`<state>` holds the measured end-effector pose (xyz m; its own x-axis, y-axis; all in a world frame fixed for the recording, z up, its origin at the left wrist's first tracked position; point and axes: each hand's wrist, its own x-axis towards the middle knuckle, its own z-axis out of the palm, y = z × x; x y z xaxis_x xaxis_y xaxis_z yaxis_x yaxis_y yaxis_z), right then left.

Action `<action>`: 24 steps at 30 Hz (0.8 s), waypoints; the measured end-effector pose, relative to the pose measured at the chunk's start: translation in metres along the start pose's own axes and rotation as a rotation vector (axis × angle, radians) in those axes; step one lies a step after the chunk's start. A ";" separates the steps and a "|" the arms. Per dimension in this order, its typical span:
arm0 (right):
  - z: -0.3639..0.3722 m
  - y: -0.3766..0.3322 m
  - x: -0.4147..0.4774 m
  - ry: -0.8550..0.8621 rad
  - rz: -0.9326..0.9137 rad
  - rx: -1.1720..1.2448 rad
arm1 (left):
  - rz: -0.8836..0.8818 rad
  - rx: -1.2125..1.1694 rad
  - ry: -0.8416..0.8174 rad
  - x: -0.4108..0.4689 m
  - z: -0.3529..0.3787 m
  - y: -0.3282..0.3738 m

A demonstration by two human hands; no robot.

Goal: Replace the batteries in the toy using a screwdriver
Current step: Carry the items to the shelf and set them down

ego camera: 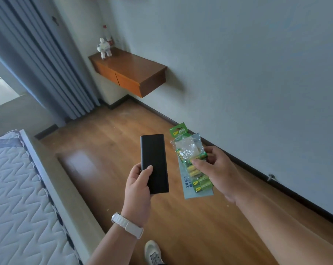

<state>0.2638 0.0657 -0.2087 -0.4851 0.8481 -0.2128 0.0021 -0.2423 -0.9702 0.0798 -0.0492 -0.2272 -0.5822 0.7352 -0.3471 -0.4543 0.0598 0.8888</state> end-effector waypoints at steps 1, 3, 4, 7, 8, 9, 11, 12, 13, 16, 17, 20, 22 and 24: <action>0.006 -0.001 0.010 -0.006 -0.002 -0.008 | -0.001 -0.002 0.005 0.008 -0.004 0.003; 0.020 -0.003 0.033 -0.008 -0.012 -0.021 | -0.003 -0.009 0.003 0.028 -0.013 0.010; 0.028 -0.004 0.046 -0.006 -0.018 -0.025 | -0.003 -0.014 -0.002 0.041 -0.018 0.016; 0.058 -0.010 0.090 0.007 -0.030 -0.042 | -0.002 -0.021 -0.006 0.089 -0.035 0.033; 0.070 -0.013 0.106 0.010 -0.033 -0.049 | -0.005 -0.024 -0.004 0.106 -0.041 0.041; 0.082 -0.016 0.121 0.013 -0.036 -0.057 | -0.010 -0.026 -0.007 0.124 -0.047 0.050; 0.109 -0.024 0.152 0.017 -0.046 -0.073 | -0.017 -0.026 -0.025 0.159 -0.060 0.070; 0.122 -0.027 0.167 0.015 -0.051 -0.083 | -0.017 -0.023 -0.030 0.175 -0.067 0.080; 0.136 -0.031 0.181 0.011 -0.054 -0.091 | -0.016 -0.021 -0.032 0.191 -0.075 0.089; 0.172 -0.041 0.223 0.005 -0.071 -0.088 | 0.004 -0.017 -0.059 0.238 -0.095 0.119; 0.183 -0.044 0.237 -0.002 -0.078 -0.086 | 0.012 -0.011 -0.064 0.253 -0.101 0.129; 0.210 -0.053 0.274 -0.017 -0.085 -0.102 | 0.026 -0.006 -0.050 0.291 -0.118 0.154; 0.225 -0.059 0.299 -0.027 -0.092 -0.113 | 0.030 -0.014 -0.040 0.313 -0.129 0.167; 0.238 -0.064 0.325 -0.037 -0.099 -0.114 | 0.037 -0.014 -0.030 0.334 -0.138 0.177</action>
<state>-0.1019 0.2450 -0.1886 -0.5196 0.8469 -0.1127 0.0510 -0.1009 -0.9936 -0.2883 0.1140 -0.2272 -0.5782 0.7569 -0.3044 -0.4423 0.0227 0.8966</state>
